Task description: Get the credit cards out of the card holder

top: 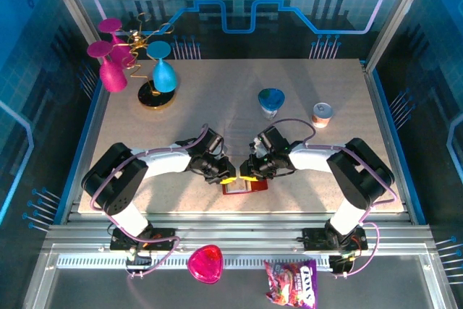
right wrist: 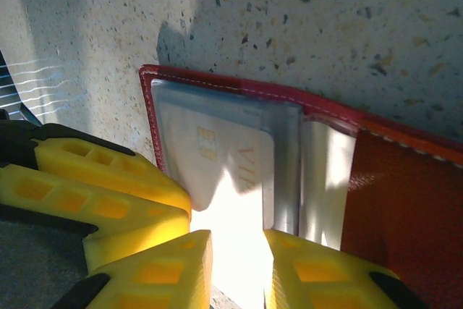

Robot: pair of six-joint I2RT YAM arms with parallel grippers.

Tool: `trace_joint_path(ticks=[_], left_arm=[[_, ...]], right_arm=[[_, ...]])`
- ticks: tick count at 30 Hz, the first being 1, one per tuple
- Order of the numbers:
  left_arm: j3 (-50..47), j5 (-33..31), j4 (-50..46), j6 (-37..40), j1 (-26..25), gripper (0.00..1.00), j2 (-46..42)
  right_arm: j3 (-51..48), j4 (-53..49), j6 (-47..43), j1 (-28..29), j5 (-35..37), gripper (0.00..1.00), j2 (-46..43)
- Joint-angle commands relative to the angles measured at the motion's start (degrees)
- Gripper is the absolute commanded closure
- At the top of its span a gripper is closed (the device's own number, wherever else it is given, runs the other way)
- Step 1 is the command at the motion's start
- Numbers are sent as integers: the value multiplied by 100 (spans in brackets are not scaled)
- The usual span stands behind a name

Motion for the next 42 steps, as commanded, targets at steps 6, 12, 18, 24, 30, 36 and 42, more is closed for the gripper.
trace_joint_path(ticks=[6,12,18,24,30,36,42], left_arm=[[-1,-33,-176,84,-33,83,64],[8,-39,-174,75,-33,83,61],[16,-47,-198,83,-34,83,53],[34,-50,-213,84,-32,83,31],[77,-45,-253,85,-28,83,-12],[141,-22,-316,84,-36,82,-144],[209,-16,-459,95,-40,82,-263]], right_arm=[[132,-256,-108,83,74,74,111],[254,-636,-309,84,295,73,26],[252,-700,-314,84,317,73,-57],[255,-783,-331,75,395,73,-161],[290,-805,-332,58,442,73,-212],[325,-845,-356,44,449,73,-222],[363,-881,-361,40,426,73,-302]])
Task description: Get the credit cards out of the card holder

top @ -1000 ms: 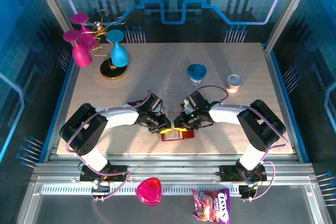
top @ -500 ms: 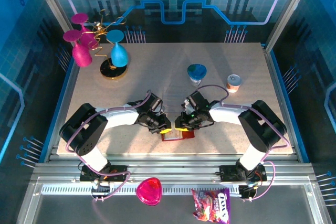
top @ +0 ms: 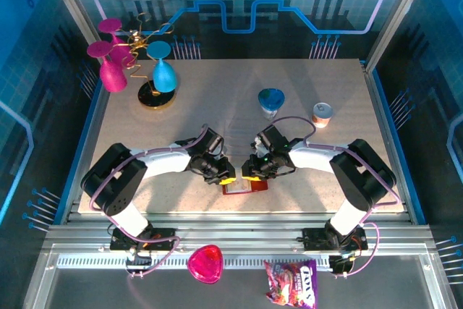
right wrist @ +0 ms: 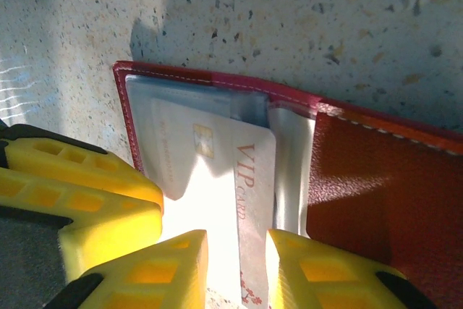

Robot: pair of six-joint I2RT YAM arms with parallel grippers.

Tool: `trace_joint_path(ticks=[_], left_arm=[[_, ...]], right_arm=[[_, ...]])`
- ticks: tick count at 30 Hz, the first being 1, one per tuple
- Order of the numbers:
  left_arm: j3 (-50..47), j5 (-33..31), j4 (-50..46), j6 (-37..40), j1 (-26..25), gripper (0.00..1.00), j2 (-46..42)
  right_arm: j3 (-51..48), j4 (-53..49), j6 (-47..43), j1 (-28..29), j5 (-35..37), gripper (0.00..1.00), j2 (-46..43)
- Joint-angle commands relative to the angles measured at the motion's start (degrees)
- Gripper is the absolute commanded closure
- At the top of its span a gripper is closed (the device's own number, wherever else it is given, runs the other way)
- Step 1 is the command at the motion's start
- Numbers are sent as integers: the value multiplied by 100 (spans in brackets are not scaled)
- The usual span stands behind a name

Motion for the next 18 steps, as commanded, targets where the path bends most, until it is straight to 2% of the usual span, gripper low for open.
trace_joint_path(ticks=[1,12,18], left_arm=[[158,-22,-275,91,-40,82,-208],[-67,7,-221,101,-40,83,-115],[-129,-28,-188,126,-40,83,-22]], right_arm=[[142,-162,-94,14,19,73,-208],[-69,330,139,-22,-536,73,-147],[-89,351,144,-23,-591,71,5]])
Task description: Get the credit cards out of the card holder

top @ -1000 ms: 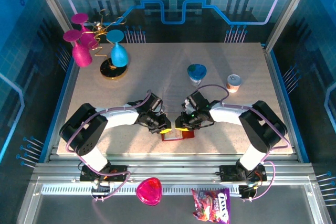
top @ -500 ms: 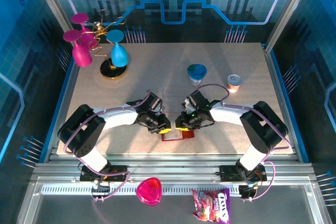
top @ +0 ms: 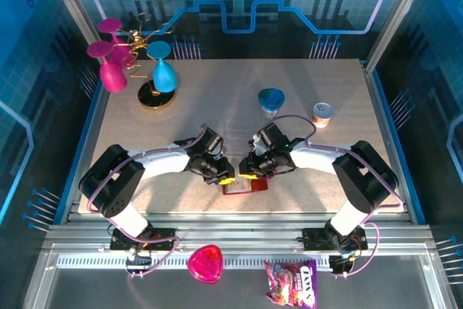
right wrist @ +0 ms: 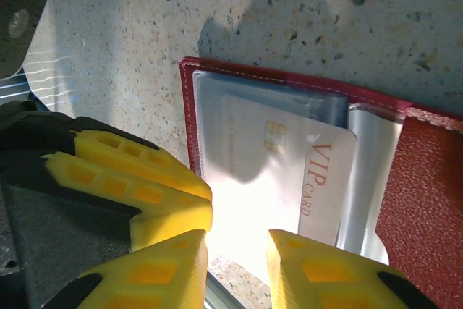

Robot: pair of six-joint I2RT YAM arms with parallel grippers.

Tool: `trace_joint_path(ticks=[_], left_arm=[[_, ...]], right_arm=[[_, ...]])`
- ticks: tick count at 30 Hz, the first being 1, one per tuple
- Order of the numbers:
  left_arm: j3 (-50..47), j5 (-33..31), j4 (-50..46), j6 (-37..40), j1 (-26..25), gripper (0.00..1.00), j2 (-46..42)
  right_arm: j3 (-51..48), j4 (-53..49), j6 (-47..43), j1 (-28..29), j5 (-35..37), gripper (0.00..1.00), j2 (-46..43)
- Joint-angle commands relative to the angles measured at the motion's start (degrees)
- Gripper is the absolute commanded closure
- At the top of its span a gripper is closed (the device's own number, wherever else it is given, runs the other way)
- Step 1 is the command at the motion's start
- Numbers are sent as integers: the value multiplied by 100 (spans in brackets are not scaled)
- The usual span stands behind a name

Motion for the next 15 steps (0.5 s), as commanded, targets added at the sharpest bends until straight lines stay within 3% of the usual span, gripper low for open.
trace_joint_path(ticks=[1,15], left_arm=[[-116,-36,-109,126,-38,84,75],[-131,-177,-231,227,-39,84,169]], right_arm=[[-82,49,40,-17,-173,71,134],[-125,-2,-34,-13,-150,68,369]])
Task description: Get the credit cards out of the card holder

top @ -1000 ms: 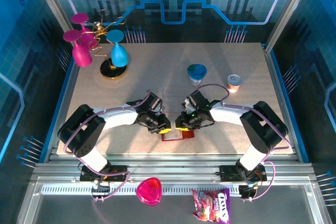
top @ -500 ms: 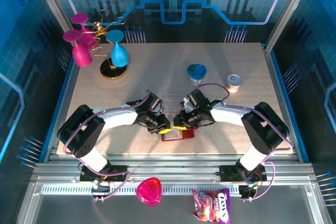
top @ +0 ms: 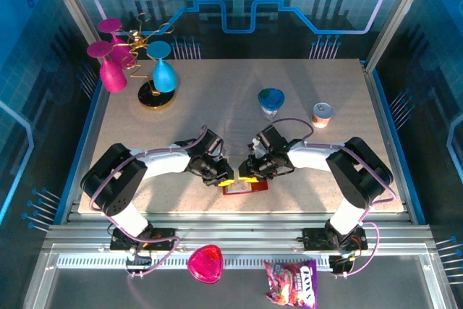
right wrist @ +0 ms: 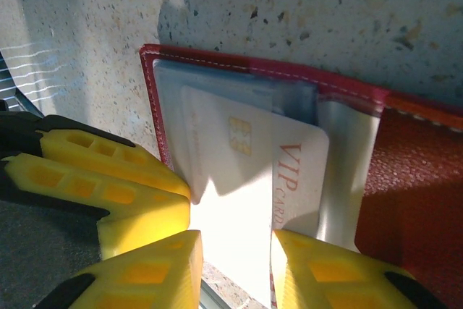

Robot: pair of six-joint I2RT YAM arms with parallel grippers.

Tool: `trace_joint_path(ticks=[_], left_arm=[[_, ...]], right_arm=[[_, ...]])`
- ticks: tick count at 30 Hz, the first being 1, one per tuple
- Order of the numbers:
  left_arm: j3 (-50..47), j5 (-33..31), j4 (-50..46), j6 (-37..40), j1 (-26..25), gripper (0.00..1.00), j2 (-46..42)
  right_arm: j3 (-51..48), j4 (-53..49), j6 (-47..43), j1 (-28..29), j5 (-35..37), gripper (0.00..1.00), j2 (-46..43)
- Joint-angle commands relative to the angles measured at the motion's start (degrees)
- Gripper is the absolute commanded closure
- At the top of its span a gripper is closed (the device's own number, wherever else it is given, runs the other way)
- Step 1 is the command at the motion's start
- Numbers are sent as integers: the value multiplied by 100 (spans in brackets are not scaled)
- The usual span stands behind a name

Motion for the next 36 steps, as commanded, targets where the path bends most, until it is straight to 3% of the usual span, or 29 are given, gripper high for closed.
trace_joint_path(ticks=[1,36], left_arm=[[-71,-170,-234,164,-38,84,79],[-47,-179,-242,169,-40,84,-6]], right_arm=[[-70,-78,-54,-13,-4,68,81],[44,-426,-247,-105,314,69,-231]])
